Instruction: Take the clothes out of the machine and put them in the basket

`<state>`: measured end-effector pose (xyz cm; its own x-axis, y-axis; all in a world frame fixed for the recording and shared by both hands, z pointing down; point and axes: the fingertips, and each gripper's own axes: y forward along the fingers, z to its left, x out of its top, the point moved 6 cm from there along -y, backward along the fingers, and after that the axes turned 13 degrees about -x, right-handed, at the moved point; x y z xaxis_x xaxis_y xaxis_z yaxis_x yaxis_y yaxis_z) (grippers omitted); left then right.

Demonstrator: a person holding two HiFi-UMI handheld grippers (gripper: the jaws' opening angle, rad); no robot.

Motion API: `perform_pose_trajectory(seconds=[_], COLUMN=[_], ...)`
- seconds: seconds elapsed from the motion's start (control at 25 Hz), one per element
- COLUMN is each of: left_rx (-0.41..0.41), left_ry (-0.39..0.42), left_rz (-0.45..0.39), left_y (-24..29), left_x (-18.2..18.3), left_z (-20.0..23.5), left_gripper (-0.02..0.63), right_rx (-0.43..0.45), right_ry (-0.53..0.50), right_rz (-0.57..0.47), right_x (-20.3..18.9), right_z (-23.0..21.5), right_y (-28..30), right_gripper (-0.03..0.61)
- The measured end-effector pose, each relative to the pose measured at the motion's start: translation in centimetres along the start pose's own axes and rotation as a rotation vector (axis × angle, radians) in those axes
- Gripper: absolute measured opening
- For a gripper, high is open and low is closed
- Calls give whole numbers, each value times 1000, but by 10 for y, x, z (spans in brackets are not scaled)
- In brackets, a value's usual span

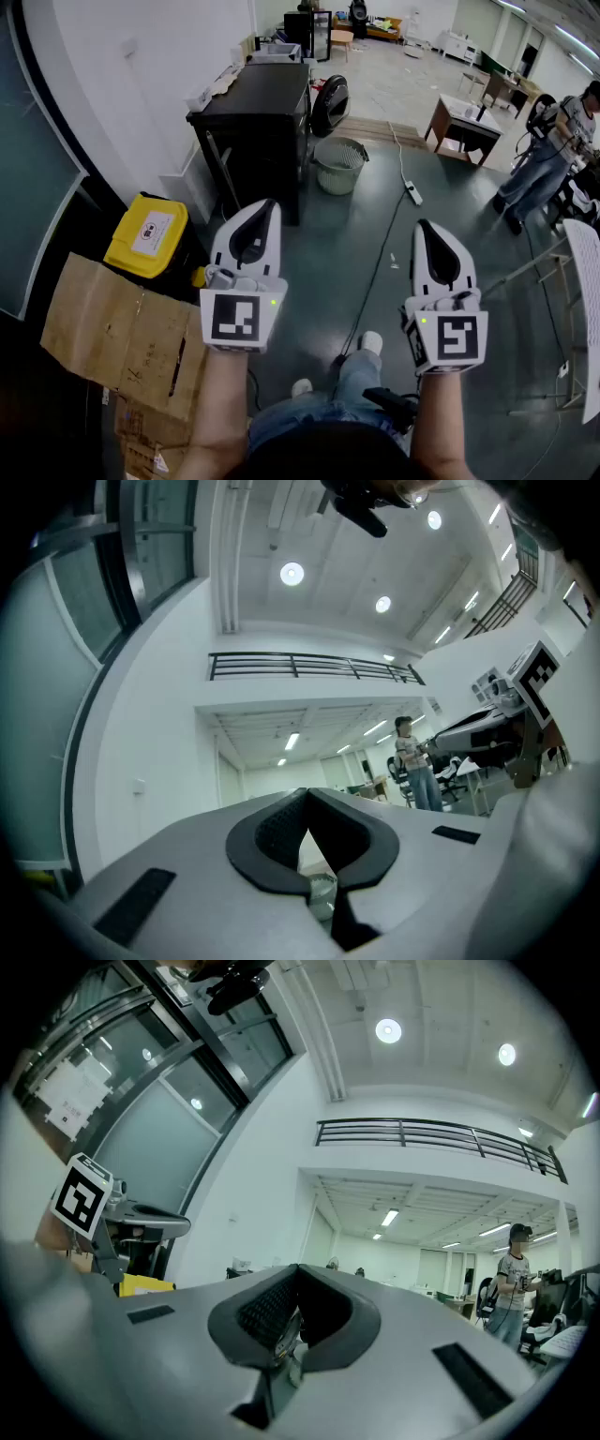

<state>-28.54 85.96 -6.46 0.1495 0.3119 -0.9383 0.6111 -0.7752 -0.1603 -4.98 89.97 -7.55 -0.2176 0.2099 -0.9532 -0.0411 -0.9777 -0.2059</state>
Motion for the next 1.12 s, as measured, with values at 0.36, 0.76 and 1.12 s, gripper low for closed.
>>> perform_pose_trajectory(seconds=[0.36, 0.76, 1.12], left_rx=[-17, 70, 97], left_ry=[-10, -102, -142], left_rz=[5, 56, 85], left_y=[-6, 53, 176], left_x=[-3, -21, -40], left_z=[-5, 9, 1], left_gripper=[2, 482, 547], right_rx=[48, 76, 94], right_ry=[12, 151, 92], right_rz=[21, 23, 30], right_x=[0, -31, -69], right_z=[1, -36, -113], right_y=[-3, 58, 144], right_gripper=[0, 483, 558])
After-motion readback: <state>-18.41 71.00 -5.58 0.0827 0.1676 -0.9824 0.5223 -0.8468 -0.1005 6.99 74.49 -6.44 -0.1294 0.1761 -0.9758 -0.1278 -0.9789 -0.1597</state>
